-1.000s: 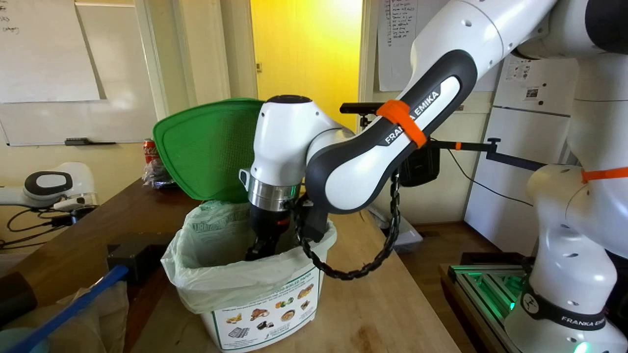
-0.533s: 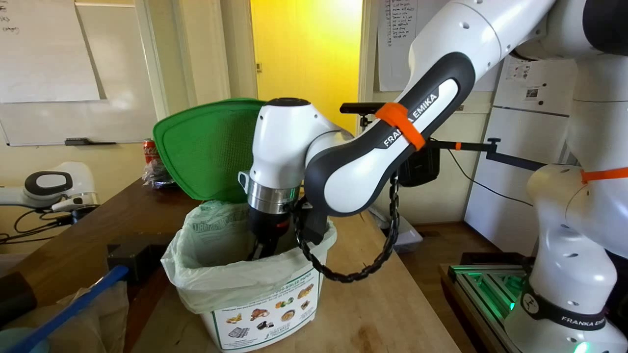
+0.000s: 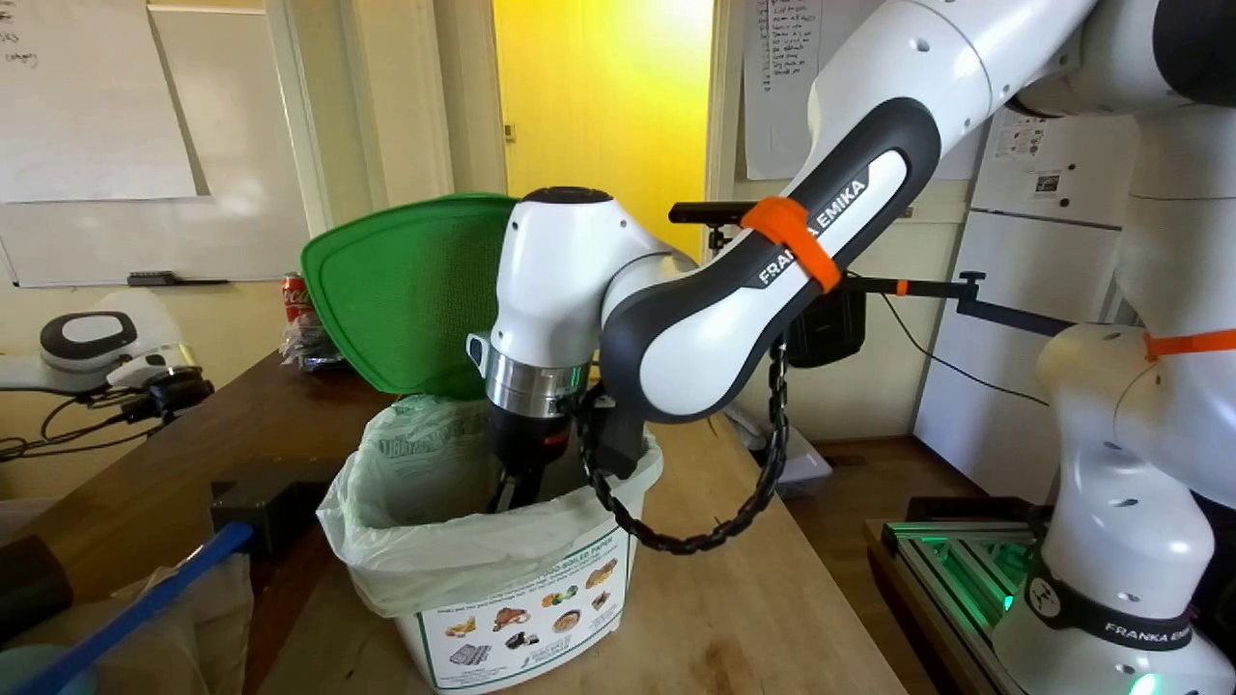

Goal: Remove the clear wrapper from the bin, then place it on the counter

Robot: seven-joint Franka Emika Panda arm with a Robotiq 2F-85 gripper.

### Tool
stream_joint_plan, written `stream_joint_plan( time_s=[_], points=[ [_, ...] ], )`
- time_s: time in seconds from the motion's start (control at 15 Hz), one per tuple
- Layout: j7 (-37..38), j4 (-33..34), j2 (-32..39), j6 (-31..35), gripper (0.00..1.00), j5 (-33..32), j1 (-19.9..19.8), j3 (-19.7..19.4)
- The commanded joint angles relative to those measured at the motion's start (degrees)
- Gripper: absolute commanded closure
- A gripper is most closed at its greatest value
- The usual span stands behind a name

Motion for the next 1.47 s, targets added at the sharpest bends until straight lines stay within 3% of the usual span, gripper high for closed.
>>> stream_joint_plan(
  time_s=[0.0, 1.4],
  points=[
    [-0.84, -0.69, -1.49, 0.86, 1.0, 0.76, 0.7, -0.62],
    [-0.55, -8.87, -18.97, 0.97, 1.0, -6.75, 1.79, 2.69]
  ],
)
